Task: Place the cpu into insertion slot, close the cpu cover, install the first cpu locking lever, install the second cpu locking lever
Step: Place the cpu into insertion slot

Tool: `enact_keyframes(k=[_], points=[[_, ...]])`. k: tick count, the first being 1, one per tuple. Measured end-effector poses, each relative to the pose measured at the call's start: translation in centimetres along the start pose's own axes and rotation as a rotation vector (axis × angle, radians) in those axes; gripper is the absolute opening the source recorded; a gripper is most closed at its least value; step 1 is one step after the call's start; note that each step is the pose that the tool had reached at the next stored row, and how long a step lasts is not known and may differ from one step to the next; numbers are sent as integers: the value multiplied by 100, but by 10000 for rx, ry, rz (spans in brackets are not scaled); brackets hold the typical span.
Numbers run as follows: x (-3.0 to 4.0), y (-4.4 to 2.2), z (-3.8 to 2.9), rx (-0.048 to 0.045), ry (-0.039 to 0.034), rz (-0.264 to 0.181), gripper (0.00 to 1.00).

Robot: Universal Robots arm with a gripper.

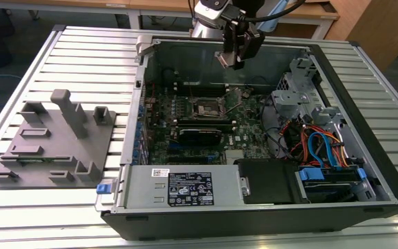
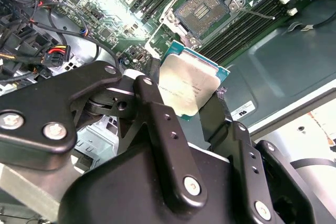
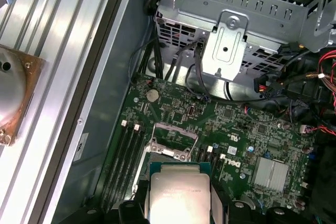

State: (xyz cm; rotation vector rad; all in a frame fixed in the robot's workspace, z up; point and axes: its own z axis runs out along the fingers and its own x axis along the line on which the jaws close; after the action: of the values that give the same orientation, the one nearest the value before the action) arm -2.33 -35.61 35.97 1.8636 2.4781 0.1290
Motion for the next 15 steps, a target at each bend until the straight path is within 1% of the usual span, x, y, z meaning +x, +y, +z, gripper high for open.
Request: enact_keyframes(k=[9, 13, 15], points=[[0, 0, 4, -2, -4, 52, 54], [0, -4, 29, -10, -48, 528, 54], [1, -10, 38, -12, -62, 693, 54]])
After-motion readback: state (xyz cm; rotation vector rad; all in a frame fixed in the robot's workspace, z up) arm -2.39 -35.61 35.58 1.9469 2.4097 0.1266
